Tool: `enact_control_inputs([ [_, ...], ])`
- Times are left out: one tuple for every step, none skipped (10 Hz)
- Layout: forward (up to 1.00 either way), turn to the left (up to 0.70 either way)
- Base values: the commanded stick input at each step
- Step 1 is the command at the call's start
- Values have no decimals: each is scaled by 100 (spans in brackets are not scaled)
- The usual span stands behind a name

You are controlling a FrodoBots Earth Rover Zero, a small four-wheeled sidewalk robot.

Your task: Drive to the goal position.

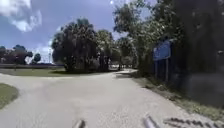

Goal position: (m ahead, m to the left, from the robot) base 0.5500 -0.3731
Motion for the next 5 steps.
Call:
enact_control_inputs([
  [50, 0],
  [50, 0],
  [50, 0],
  [50, 0],
  [50, 0],
])
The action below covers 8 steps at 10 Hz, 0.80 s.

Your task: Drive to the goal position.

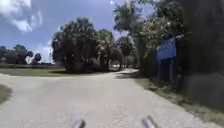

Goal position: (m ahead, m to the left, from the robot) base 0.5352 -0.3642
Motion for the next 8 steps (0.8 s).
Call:
enact_control_inputs([
  [50, 0],
  [50, 0],
  [50, 0],
  [50, 0],
  [50, 0],
  [50, 0],
  [50, 0],
  [50, 0],
])
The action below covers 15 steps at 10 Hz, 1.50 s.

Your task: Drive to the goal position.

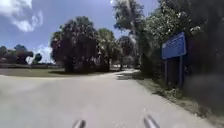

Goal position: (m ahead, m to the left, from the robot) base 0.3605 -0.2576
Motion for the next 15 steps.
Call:
enact_control_inputs([
  [50, 0],
  [50, 0],
  [50, 0],
  [50, 0],
  [50, 0],
  [50, 0],
  [50, 0],
  [50, 0],
  [50, 0],
  [50, 0],
  [50, 0],
  [50, 0],
  [50, 0],
  [50, 0],
  [50, 0],
])
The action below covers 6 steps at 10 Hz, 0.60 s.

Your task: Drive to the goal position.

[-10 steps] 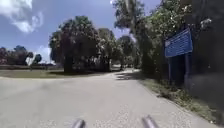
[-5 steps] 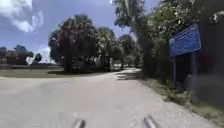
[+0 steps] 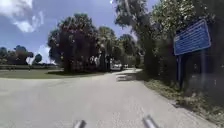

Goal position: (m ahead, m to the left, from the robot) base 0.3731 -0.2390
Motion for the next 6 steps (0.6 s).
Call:
enact_control_inputs([
  [50, 0],
  [50, 0],
  [50, 0],
  [50, 0],
  [50, 0],
  [50, 0],
])
